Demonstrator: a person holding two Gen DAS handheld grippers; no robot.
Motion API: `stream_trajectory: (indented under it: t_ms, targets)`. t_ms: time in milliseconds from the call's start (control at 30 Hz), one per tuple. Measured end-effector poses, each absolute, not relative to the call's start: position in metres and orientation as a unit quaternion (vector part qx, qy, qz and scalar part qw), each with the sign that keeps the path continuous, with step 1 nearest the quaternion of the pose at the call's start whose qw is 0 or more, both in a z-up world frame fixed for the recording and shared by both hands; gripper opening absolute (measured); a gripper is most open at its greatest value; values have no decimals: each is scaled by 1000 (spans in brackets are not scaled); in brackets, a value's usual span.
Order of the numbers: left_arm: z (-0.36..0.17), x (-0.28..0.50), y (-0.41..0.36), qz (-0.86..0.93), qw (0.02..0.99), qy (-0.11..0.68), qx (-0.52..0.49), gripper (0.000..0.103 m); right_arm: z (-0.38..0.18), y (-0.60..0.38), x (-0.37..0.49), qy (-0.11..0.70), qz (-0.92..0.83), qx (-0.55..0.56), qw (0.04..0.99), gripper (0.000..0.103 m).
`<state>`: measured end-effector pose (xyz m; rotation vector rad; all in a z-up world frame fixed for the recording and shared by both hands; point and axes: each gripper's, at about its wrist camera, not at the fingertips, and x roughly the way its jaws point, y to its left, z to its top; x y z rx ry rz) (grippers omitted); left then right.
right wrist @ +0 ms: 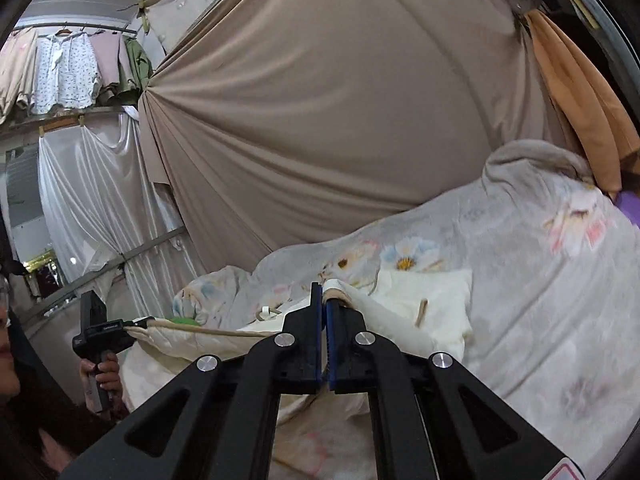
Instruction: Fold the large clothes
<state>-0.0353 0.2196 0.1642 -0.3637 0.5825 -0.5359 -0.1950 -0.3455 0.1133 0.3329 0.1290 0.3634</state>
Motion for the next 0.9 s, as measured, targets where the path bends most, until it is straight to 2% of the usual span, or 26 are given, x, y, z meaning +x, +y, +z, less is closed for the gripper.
stream_trajectory:
  t_ms: [167,333,433,600,633,667,700,733,767,833,900]
  targets:
    - [139,97,188,-192,907,338,-160,18,111,-361,-44,123,157,208,958,3]
    - [59,216,150,-110,886,432,-129,23,61,-377,83,203,112,236,944,3]
    - [32,235,154,-120,875,445,-148,23,44,-394,109,218,128,294,922,4]
    - [62,211,187,-194,868,400,-221,32,63,-395,75,172,187,272,928,7]
    - [70,204,191,-203,869,388,-231,36,65,-392,69,166,193,269,929,8]
    - [78,200,191,-209,871,377,-236,44,66,-392,64,159,203,269,928,15]
    - [85,196,191,-214,875,367,-235,50,68,-394,61,155,211,274,925,30]
    - [95,193,190,-198,889,347,-222,74,68,-395,62,156,218,280,922,39]
    - [103,188,188,-163,913,318,-196,90,69,-396,67,166,214,282,920,47]
    - [114,181,180,-111,946,277,-129,91,79,-398,62,163,180,279,929,51]
    - [117,175,176,-95,952,277,-89,91,91,-405,44,124,184,290,931,52]
